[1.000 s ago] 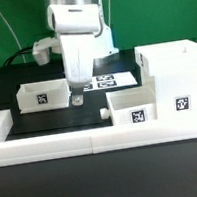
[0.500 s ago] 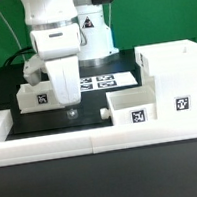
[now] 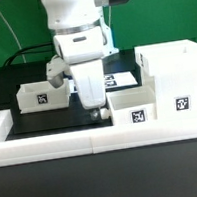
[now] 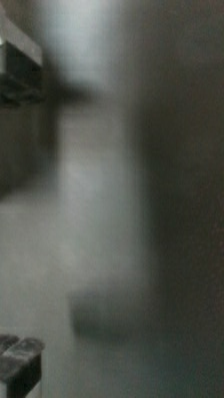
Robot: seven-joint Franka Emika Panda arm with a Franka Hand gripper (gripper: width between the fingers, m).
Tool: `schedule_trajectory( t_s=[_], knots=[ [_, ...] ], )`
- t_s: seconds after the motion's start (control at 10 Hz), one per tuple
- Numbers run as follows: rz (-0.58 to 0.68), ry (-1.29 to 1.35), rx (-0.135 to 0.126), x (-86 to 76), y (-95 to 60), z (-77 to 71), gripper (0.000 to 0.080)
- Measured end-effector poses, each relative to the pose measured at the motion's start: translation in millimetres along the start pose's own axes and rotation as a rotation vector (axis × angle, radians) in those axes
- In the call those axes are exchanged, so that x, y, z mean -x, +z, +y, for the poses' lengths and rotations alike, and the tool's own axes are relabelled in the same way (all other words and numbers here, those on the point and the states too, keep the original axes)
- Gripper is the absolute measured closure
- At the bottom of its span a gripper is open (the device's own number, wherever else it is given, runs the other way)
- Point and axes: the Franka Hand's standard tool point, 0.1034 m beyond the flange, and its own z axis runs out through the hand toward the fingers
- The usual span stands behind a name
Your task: Assemble drawer
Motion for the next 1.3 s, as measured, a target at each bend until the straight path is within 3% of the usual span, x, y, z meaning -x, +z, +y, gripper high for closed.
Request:
schedule_trajectory(
  t_s=[0.5, 0.7, 1.0, 1.3],
  knots=[
    [0.008, 0.061, 0.000, -35.0, -1.3, 5.4, 0.0150],
    [0.007, 0.066, 0.001, -31.9, -1.4, 5.4, 0.0150],
    [0.002, 0.082, 0.002, -12.8, -7.6, 11.6, 0.0150],
    [0.004, 0.102, 0.008, -14.8, -10.6, 21.4, 0.0150]
  ],
)
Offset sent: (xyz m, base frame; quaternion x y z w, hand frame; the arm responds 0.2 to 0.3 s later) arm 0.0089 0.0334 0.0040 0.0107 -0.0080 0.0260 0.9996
